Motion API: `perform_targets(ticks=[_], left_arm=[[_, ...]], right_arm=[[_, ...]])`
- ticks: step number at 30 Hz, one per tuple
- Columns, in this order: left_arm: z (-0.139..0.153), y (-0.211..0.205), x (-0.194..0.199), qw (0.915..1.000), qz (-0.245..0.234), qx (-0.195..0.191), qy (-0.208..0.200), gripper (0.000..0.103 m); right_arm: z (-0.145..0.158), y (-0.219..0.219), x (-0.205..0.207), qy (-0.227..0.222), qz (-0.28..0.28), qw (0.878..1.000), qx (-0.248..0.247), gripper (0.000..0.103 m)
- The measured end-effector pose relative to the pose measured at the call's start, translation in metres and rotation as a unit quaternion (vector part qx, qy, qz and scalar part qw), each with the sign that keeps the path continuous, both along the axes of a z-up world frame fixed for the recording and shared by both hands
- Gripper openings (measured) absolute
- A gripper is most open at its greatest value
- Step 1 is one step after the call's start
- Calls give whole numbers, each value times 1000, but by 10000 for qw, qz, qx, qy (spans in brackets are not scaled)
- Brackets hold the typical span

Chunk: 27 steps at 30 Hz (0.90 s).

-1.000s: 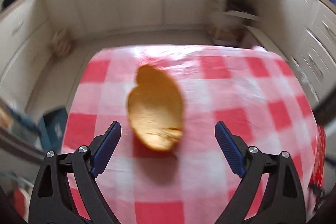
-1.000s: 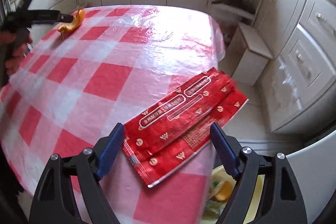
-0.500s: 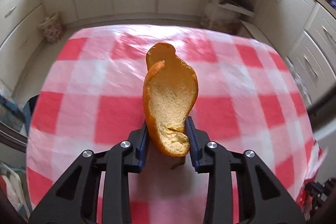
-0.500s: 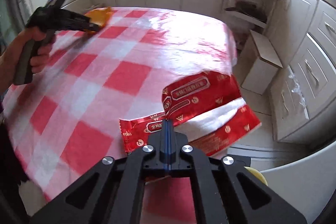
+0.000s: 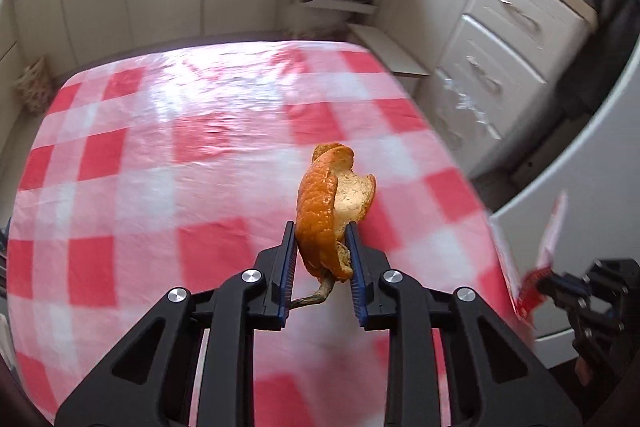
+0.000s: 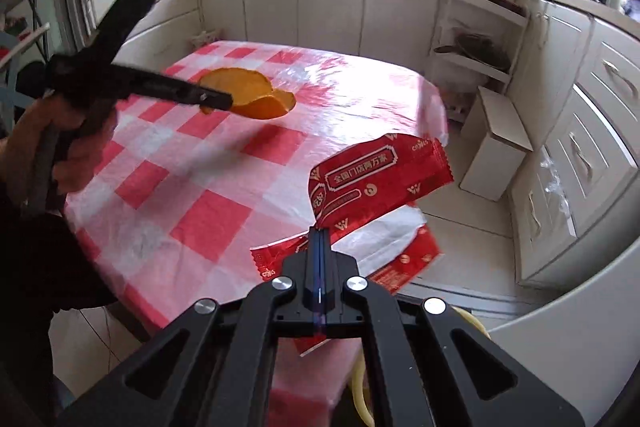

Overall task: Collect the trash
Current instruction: 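Carry the wrapper and peel over the yellow bin and open both tools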

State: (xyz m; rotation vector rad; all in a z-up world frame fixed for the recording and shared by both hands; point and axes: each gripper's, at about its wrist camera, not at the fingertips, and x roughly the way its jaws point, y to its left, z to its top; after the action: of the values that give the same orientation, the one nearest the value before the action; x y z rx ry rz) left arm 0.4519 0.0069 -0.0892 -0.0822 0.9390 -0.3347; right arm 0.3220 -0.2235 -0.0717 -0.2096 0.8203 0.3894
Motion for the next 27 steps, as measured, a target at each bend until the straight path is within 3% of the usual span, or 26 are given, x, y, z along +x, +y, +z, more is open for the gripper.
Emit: perform_targets(ticks=[13, 21, 27], left_arm=[[4, -80, -73, 9972, -517, -537, -68, 22], [0, -151, -87, 9930, -1036, -574, -30, 22], [-7, -217, -95, 9880, -1491, -392, -51, 22]], right_arm=[[15, -52, -28, -150, -500, 9986, -71, 0], [-11, -107, -34, 204, -1109, 9934, -215, 0], [-18, -129, -34, 297, -1347, 9901, -274, 0]])
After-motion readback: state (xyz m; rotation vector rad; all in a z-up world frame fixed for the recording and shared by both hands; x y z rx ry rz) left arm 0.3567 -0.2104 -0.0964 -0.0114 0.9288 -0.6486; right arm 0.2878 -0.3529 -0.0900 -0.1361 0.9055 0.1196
